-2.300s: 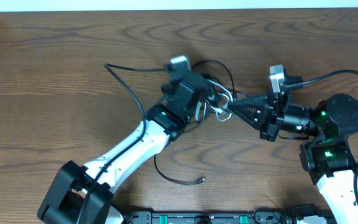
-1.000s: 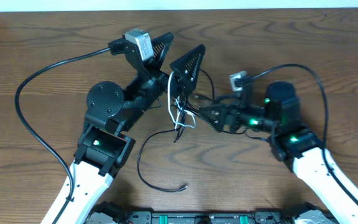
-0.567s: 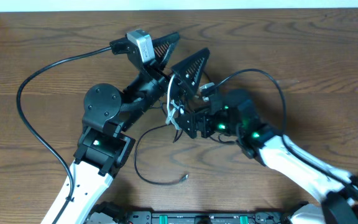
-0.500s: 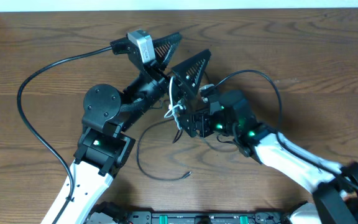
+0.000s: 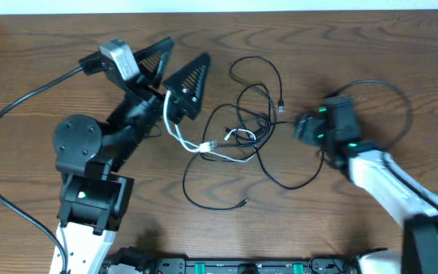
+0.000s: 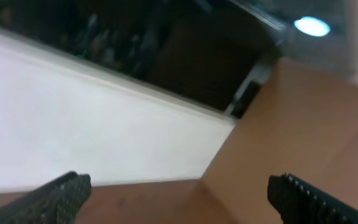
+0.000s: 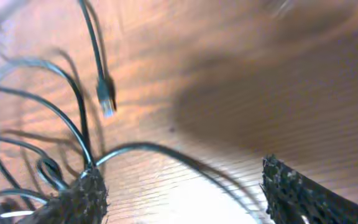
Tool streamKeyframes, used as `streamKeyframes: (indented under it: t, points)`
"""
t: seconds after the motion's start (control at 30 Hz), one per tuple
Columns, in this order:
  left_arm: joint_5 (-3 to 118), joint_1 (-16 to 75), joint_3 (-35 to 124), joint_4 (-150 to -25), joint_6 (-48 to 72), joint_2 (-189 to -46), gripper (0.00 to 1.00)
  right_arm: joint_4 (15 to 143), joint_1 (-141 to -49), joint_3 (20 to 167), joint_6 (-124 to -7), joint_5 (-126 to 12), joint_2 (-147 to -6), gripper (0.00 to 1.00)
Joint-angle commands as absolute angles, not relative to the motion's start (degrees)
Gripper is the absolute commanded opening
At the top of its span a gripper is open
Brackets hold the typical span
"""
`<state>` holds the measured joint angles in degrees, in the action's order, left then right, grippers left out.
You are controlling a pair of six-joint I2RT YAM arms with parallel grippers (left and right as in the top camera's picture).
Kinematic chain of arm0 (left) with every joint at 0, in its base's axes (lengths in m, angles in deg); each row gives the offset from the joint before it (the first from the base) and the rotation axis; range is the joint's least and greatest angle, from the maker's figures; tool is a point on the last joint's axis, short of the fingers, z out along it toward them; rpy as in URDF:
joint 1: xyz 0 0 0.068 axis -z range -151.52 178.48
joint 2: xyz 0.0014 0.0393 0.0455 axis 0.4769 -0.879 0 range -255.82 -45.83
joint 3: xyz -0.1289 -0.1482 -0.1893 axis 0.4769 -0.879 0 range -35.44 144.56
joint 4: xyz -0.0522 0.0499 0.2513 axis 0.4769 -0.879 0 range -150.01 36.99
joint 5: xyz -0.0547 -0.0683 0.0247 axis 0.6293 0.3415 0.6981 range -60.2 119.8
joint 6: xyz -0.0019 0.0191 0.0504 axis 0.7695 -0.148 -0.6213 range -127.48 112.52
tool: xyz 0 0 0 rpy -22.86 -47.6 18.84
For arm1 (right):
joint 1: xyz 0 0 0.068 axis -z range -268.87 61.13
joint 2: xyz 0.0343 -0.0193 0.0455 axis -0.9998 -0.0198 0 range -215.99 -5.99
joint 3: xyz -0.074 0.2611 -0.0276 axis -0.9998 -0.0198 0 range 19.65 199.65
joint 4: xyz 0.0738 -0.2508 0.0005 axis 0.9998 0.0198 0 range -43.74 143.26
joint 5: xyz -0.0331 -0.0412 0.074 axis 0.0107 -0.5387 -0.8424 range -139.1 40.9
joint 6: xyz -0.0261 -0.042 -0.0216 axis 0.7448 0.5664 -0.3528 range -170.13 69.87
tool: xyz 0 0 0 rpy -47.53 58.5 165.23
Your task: Untangle cables
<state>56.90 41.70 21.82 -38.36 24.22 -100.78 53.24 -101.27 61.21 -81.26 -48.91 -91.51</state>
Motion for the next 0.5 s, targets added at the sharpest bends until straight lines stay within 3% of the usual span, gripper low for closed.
streamKeyframes:
  t: [0.0,0.17,0.23,0.33,0.37,0.43,0.47]
  points:
    - [57.7,38.8,23.0,-42.3,24.7,-101.2,0.98,55.5,-97.2,61.6,-75.9,-52.2,-84.2,0.86]
    - [57.7,38.1,23.0,-45.7,24.7,-103.0,0.98,54.4,-97.6,61.6,-66.7,-81.0,-79.8,0.89]
    - [57.7,38.2,23.0,-45.9,24.7,-103.8,0.98,54.7,-99.1,61.6,-64.5,-89.0,-80.2,0.82]
    - [57.7,38.1,23.0,-45.9,24.7,-104.3,0.98,58.4,-102.5,61.5,-67.3,-91.4,-81.4,0.59]
    - [57.7,38.1,23.0,-45.9,24.7,-104.3,0.98,59.3,-103.3,61.5,-69.7,-91.4,-81.8,0.58]
    - [57.7,38.1,23.0,-45.9,24.7,-104.4,0.98,60.6,-105.2,61.5,-80.0,-91.2,-83.4,0.71]
    - [57.7,38.1,23.0,-45.9,24.7,-104.4,0.98,60.7,-105.9,61.5,-85.4,-91.2,-84.2,0.72]
